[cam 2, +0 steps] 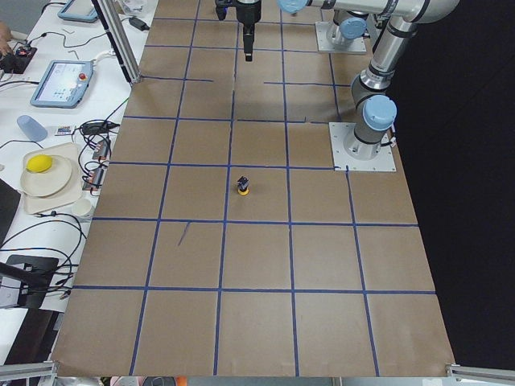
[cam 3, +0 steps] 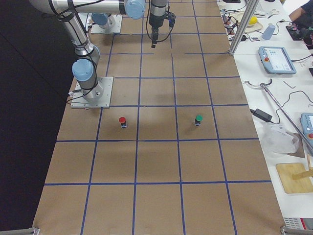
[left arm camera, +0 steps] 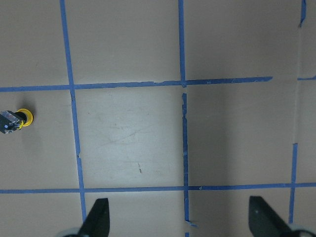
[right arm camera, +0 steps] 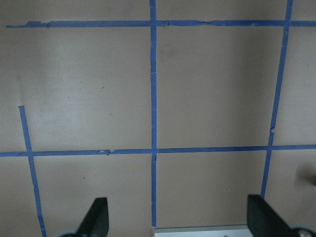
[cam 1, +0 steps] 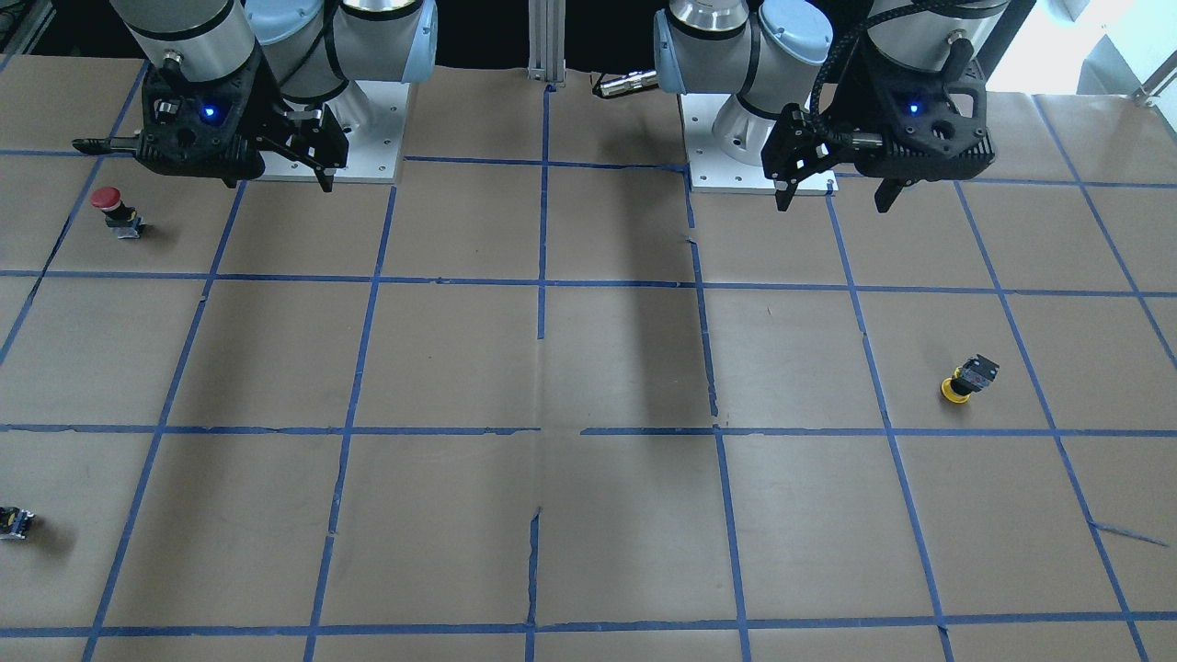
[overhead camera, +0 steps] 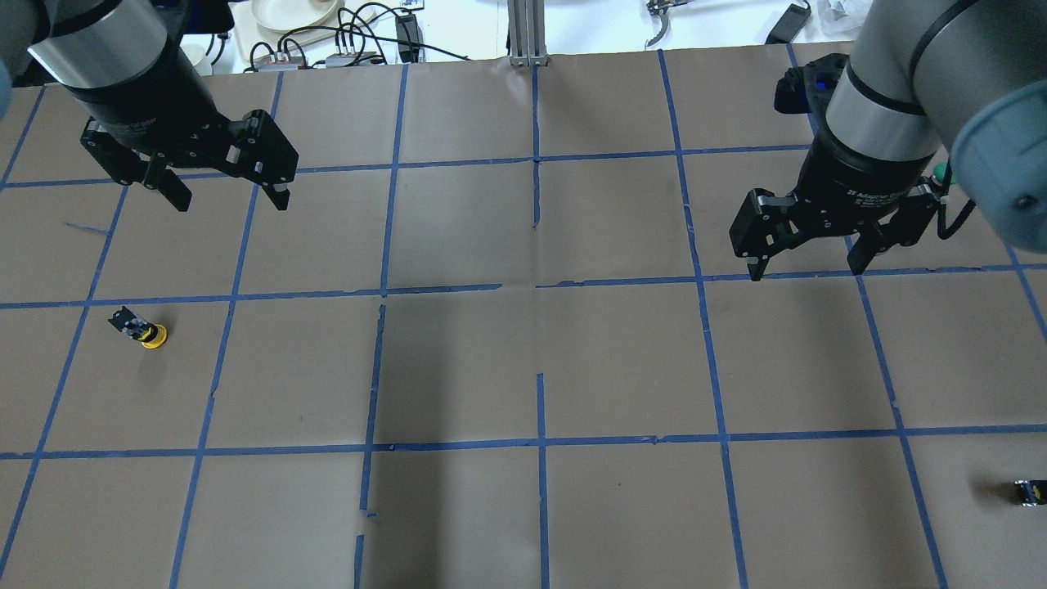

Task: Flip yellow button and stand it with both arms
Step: 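Lower the left gripper onto the yellow-capped button and grasp it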

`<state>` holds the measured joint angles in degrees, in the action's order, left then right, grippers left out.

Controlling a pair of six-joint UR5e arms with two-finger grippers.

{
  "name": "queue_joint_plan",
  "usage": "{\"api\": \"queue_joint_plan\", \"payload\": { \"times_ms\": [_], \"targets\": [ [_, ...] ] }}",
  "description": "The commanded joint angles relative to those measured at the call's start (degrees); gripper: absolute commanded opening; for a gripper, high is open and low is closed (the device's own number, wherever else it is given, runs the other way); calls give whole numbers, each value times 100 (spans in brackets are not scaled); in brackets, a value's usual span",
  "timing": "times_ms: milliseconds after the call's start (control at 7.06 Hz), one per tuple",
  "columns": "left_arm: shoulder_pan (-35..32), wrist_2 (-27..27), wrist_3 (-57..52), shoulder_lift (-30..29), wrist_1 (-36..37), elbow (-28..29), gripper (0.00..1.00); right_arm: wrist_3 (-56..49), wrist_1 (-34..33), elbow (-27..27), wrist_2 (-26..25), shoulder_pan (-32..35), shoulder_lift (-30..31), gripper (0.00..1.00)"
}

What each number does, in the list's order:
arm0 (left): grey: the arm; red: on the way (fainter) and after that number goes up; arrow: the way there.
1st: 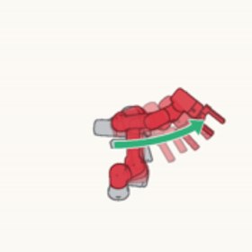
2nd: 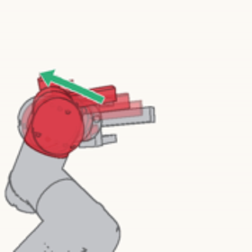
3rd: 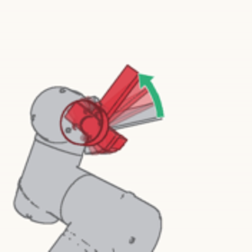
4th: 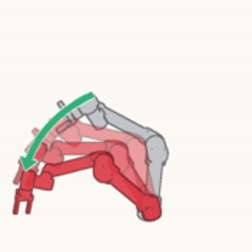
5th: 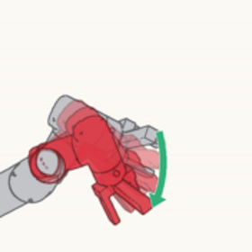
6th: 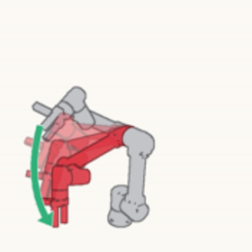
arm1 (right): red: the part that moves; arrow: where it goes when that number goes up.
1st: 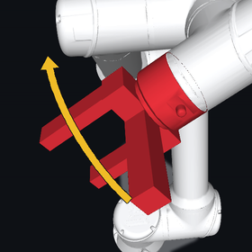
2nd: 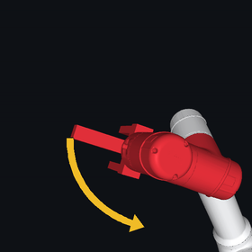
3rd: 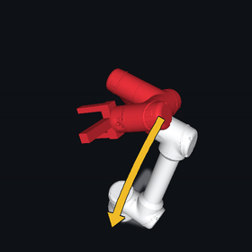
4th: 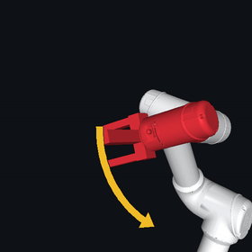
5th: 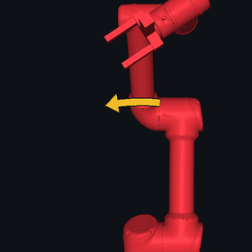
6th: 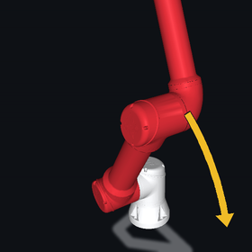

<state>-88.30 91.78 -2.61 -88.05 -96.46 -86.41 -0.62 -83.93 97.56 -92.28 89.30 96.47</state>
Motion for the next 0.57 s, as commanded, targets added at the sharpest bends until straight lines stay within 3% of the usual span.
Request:
{"api": "queue_joint_plan", "payload": {
  "times_ms": [0,283,425],
  "targets": [
    [-3,-63,15,-89,21,28,100,0,-18,0,9,9,12,100],
    [50,-11,-99,-55,4,11,100,0,8,0,0,9,12,100],
    [311,15,-900,-55,21,-146,100,0,43,0,-9,0,4,100]
  ]
}}
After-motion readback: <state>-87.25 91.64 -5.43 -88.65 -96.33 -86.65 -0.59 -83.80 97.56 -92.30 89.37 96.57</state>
